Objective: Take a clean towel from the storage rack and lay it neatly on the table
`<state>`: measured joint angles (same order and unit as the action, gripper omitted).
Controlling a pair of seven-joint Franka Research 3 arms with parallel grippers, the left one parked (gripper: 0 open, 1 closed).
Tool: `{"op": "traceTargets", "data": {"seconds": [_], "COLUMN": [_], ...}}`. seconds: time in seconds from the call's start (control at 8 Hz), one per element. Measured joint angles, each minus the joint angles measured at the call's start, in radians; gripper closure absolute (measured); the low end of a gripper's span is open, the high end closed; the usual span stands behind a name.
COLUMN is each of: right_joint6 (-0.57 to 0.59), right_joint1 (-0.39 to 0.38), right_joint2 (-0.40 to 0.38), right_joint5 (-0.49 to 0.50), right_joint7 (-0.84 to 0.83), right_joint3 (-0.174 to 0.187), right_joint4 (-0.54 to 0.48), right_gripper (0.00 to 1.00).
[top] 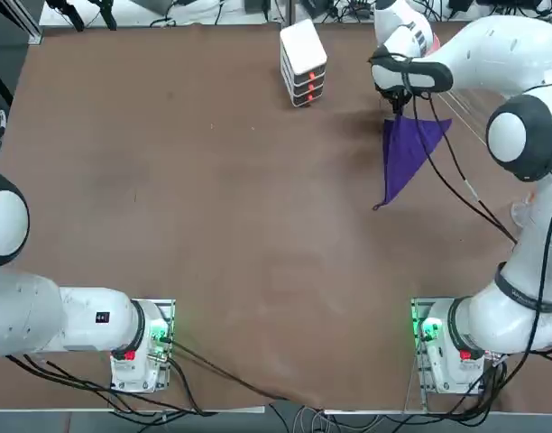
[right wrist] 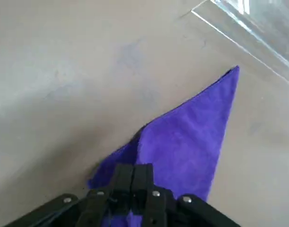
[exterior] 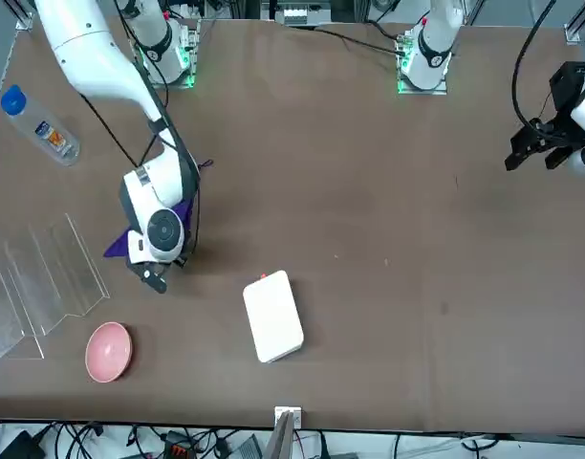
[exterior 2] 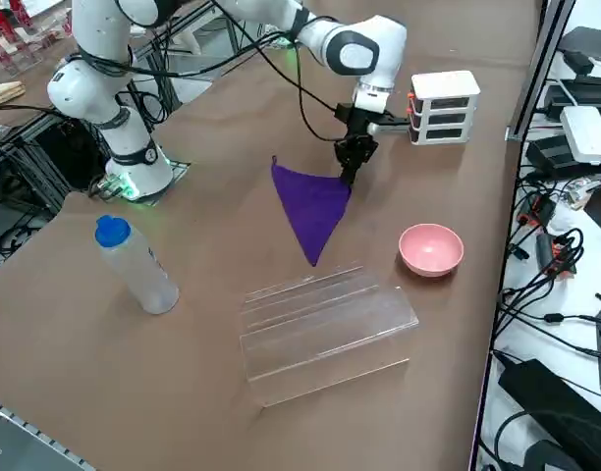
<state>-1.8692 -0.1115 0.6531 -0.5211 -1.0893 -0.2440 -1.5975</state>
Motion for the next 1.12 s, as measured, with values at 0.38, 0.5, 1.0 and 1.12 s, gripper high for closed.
{"op": "traceTargets", "data": {"seconds": [0.38,0.5,1.0,1.12], "right_joint6": [0.097,0.099,0.122,0.124], "right_joint1": [0.043,0.061,0.107,0.118], "right_joint2": [-0.086,-0.124,-0.277,-0.311], "right_joint5": [0.009,0.010,0.012,0.013], "right_joint7": [0.192,0.224,0.285,0.316], "right_joint3": [0.000,0.000,0.000,0.000], "right_joint4": [-0.089,-0.157,-0.403,-0.461], "right_gripper": [0.99,0.99,0.99,0.99]}}
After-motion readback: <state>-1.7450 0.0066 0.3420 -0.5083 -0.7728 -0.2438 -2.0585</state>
